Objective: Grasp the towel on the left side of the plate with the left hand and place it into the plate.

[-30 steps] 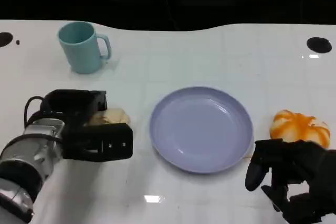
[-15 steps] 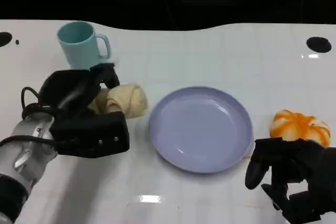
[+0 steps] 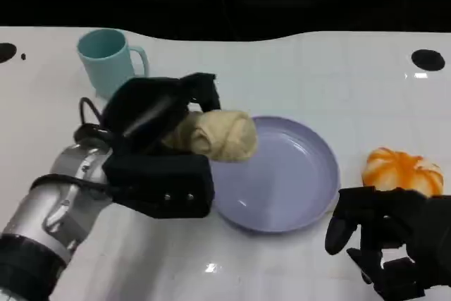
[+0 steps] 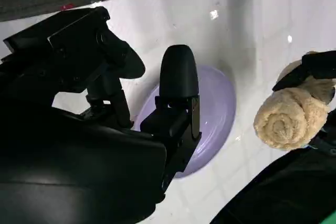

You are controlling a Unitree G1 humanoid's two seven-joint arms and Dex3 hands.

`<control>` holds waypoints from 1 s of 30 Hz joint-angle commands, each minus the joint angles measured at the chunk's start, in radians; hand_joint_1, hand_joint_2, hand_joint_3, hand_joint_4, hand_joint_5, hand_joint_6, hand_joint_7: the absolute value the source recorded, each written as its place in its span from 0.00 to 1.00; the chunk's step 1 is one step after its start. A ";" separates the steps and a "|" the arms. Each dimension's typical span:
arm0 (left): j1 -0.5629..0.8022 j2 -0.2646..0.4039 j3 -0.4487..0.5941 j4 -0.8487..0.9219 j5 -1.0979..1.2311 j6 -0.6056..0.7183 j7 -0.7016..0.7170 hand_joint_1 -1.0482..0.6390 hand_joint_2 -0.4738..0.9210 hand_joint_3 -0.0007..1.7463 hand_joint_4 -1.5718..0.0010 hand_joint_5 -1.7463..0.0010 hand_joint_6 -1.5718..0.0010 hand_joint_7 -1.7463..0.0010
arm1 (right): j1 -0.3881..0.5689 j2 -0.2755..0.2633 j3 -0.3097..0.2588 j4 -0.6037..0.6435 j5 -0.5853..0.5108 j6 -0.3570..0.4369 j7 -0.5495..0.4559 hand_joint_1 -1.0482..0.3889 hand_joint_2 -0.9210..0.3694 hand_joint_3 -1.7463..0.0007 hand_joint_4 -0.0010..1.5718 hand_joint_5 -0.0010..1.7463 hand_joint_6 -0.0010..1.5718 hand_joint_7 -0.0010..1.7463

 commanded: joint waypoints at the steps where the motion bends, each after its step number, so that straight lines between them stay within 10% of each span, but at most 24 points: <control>1: -0.018 -0.034 -0.025 -0.063 0.018 0.036 -0.055 0.52 0.60 0.66 0.43 0.00 0.59 0.00 | -0.007 -0.012 -0.003 -0.010 -0.008 0.004 0.000 0.74 0.28 0.38 0.45 0.99 0.44 0.83; 11: -0.037 -0.137 -0.100 -0.069 0.063 0.113 -0.131 0.51 0.64 0.61 0.44 0.00 0.58 0.05 | -0.005 -0.013 -0.002 -0.025 -0.009 0.008 0.000 0.74 0.27 0.39 0.46 0.98 0.45 0.82; 15: -0.026 -0.153 -0.108 -0.083 0.046 0.157 -0.193 0.49 0.78 0.42 0.52 0.05 0.48 0.48 | 0.000 -0.017 -0.002 -0.032 -0.009 0.011 0.002 0.74 0.27 0.39 0.46 0.99 0.45 0.81; 19: -0.023 -0.141 -0.115 -0.098 0.045 0.160 -0.238 0.44 0.98 0.11 0.66 0.31 0.53 0.90 | 0.000 -0.019 -0.007 -0.040 -0.006 0.016 0.005 0.74 0.27 0.39 0.45 0.98 0.45 0.81; 24: -0.020 -0.118 -0.121 -0.132 0.049 0.177 -0.305 0.35 1.00 0.07 0.93 0.60 0.75 1.00 | 0.000 -0.023 -0.012 -0.038 0.000 0.008 0.011 0.74 0.27 0.39 0.45 0.99 0.44 0.81; 30: -0.005 -0.061 -0.092 -0.206 0.029 0.186 -0.362 0.27 1.00 0.07 0.98 0.63 0.84 1.00 | -0.002 -0.024 -0.011 -0.033 -0.001 0.006 0.010 0.74 0.27 0.39 0.44 0.99 0.44 0.81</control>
